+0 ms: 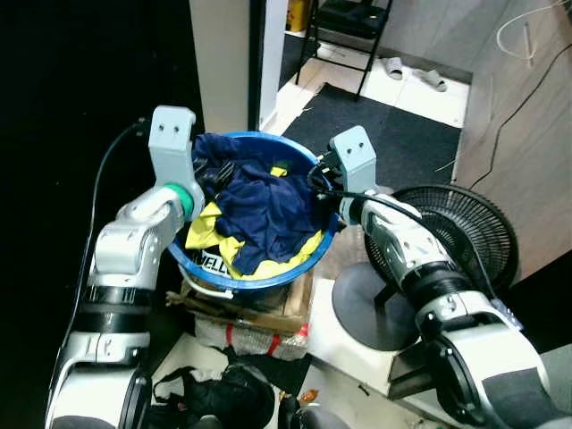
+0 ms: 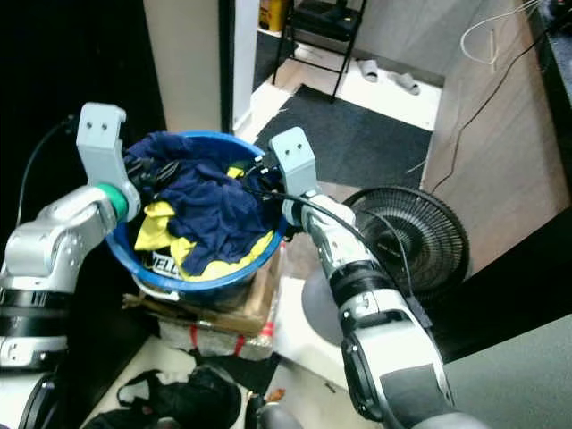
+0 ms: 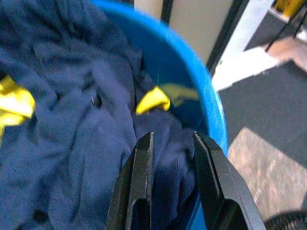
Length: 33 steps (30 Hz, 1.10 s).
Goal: Clothes washing
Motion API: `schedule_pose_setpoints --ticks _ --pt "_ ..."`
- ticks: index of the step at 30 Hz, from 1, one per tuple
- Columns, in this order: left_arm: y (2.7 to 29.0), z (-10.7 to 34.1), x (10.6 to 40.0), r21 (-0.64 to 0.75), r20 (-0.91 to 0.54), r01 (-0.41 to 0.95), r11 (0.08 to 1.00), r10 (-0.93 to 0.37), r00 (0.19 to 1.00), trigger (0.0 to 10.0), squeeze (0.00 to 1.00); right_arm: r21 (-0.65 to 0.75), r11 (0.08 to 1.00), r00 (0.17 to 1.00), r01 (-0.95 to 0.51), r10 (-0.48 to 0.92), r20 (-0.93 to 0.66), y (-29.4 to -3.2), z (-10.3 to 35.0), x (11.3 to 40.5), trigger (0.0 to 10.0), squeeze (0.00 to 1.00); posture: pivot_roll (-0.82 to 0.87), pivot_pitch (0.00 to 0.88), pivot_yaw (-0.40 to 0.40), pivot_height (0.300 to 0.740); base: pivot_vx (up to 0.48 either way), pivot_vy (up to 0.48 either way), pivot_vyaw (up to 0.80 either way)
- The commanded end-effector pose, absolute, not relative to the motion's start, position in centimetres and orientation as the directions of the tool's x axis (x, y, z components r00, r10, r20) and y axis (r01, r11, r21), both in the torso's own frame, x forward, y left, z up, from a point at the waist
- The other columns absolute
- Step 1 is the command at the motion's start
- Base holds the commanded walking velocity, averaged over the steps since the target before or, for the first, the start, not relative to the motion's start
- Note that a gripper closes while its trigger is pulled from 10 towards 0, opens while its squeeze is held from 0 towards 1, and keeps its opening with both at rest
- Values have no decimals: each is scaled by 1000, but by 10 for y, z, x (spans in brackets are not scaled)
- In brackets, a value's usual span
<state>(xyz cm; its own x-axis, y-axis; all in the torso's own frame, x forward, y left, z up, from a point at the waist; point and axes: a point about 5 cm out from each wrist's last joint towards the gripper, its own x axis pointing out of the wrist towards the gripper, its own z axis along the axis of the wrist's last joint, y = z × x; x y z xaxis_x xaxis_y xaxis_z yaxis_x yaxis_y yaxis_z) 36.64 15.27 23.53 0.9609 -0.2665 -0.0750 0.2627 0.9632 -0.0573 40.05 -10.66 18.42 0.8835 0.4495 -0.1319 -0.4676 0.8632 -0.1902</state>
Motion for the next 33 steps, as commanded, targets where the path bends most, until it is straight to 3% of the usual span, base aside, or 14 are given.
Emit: schedule_pose_setpoints --ticks 1,8,14,16,21,24,30,33 --pt "145 233 368 -67 -103 288 955 -294 950 10000 0 -204 862 883 -464 431 -186 -113 171 399 10000 0 9 125 1 740 0 0 0" --pt "113 234 375 38 -128 402 915 -394 910 10000 0 -226 867 896 -445 428 -121 -114 183 401 10000 0 10 131 14 740 0 0 0" --pt "108 235 378 64 -126 409 910 -399 908 10000 0 -220 873 900 -435 429 -77 -114 190 402 10000 0 6 132 18 740 0 0 0" --pt "115 237 379 71 -121 385 920 -375 919 10000 0 -226 807 830 -545 557 -11 -99 194 393 10000 0 13 145 16 740 0 0 0" --pt "123 237 377 65 -120 366 928 -357 927 10000 0 -236 763 784 -602 621 9 -88 192 387 10000 0 25 151 11 740 0 0 0" --pt "145 237 367 48 -122 318 947 -310 943 10000 0 -185 705 708 -684 703 61 -67 194 375 10000 0 30 156 9 740 0 0 0" --pt "154 236 363 46 -126 299 953 -292 948 10000 0 -164 685 686 -710 725 61 -59 193 372 10000 0 34 159 5 740 0 0 0" --pt "170 232 354 54 -140 264 963 -255 957 10000 0 -197 716 740 -669 668 -84 -51 178 382 10000 0 43 162 -9 740 0 0 0"
